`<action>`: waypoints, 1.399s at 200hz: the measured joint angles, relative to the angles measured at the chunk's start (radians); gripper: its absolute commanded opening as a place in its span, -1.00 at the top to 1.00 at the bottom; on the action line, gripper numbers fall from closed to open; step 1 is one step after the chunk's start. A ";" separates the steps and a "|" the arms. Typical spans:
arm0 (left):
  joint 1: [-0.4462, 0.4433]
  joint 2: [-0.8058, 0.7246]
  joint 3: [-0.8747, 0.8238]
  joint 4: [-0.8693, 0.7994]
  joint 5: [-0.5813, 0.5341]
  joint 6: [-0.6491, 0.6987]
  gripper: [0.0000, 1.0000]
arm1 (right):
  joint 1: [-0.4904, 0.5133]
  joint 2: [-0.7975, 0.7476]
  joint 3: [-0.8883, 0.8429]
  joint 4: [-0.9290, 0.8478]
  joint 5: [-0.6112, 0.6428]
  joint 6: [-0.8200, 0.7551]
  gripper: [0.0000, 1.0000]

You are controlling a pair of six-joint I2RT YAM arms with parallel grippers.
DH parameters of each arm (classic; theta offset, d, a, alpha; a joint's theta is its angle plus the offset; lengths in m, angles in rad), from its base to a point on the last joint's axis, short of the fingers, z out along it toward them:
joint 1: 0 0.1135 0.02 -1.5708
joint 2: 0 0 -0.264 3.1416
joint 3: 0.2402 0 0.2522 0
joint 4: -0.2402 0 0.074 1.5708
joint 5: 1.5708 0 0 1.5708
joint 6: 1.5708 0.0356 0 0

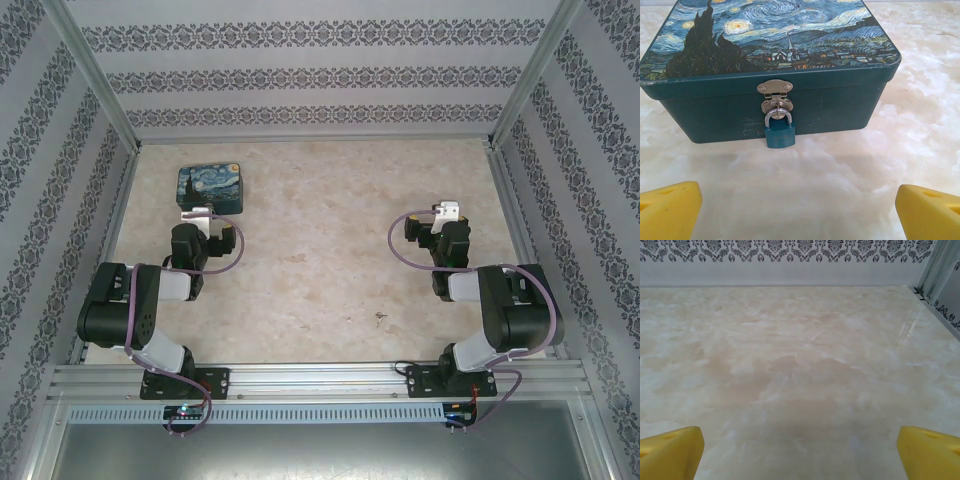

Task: Unlock the padlock with the key

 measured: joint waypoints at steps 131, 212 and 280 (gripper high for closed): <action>0.000 0.000 0.000 0.000 0.000 0.000 -0.99 | 0.000 0.000 0.000 0.000 -0.006 0.000 -0.96; 0.000 0.000 0.001 0.000 0.003 0.000 -1.00 | -0.022 0.000 0.000 -0.001 -0.047 0.005 -0.96; 0.000 -0.113 0.084 -0.176 -0.018 -0.002 -0.99 | -0.022 -0.146 0.010 -0.138 0.017 0.040 -0.96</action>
